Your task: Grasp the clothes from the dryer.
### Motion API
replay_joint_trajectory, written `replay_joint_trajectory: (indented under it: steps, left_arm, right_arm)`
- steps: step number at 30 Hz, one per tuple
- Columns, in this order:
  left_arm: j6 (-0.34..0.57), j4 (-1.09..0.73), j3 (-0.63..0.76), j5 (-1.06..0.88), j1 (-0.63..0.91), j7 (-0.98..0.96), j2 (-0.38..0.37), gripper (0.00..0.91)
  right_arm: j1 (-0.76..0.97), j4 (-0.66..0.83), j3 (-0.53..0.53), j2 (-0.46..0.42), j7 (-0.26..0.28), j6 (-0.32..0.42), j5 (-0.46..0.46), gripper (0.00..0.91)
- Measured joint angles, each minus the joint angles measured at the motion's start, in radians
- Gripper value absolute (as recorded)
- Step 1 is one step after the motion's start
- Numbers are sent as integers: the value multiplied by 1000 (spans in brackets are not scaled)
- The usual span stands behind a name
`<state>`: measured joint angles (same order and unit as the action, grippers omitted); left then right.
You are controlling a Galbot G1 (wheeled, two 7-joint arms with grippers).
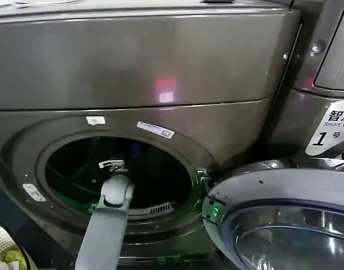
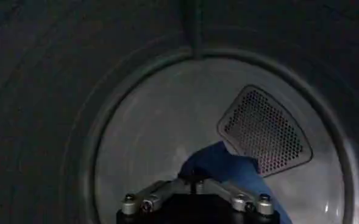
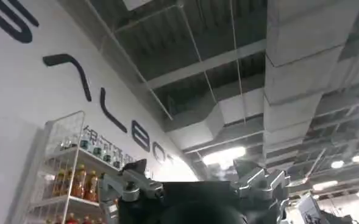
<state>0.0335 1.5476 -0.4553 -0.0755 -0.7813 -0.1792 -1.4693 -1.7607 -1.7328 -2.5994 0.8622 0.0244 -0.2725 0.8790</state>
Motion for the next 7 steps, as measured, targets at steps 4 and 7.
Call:
replay_joint_trajectory:
  steps: [4,7]
  left_arm:
    - [-1,4,-3,4,0,5,3,0]
    - [-3,2,1,9,1,13,4,0]
  right_arm:
    - [-6,-4,-4,2,-1,-5,-3,907]
    - [-12,-2,-12,1,-4,-13,-8,907]
